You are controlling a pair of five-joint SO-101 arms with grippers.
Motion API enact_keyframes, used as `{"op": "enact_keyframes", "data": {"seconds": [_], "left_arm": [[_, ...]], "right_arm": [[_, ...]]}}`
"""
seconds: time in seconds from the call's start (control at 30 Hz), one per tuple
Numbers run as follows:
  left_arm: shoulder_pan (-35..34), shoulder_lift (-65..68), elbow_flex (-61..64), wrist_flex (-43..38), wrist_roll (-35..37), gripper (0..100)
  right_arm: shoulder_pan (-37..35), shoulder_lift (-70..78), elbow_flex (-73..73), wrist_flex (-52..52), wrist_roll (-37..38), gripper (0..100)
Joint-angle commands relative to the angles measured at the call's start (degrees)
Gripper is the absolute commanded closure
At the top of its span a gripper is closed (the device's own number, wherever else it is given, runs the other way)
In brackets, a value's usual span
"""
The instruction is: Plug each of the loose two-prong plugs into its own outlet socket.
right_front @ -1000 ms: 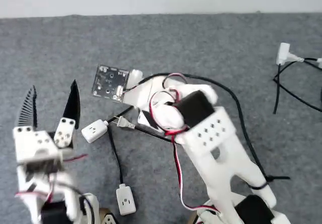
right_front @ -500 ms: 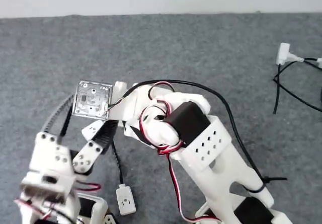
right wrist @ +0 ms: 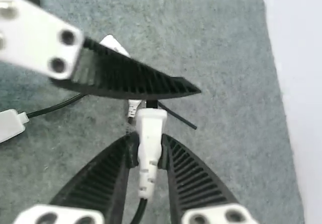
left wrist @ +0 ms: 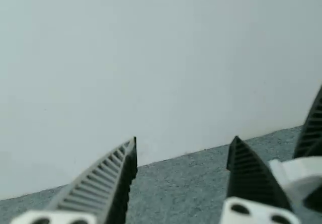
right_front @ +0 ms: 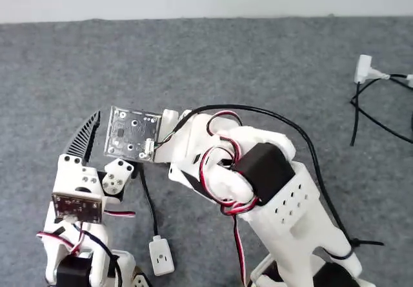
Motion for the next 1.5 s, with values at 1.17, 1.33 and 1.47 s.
{"op": "enact_keyframes", "data": {"seconds": [1.17, 1.33, 1.47], "left_arm": [[8.35, -0.70, 5.67, -0.88, 2.20, 72], [8.18, -0.70, 6.02, -0.97, 1.85, 72], [8.44, -0.70, 6.11, -0.97, 2.02, 72]], "right_arm": [[-4.00, -2.24, 3.52, -3.47, -1.05, 99.0], [-3.82, -2.33, 4.04, -4.00, -1.05, 99.0], [-3.82, -2.33, 4.04, -4.00, -1.05, 99.0]]}}
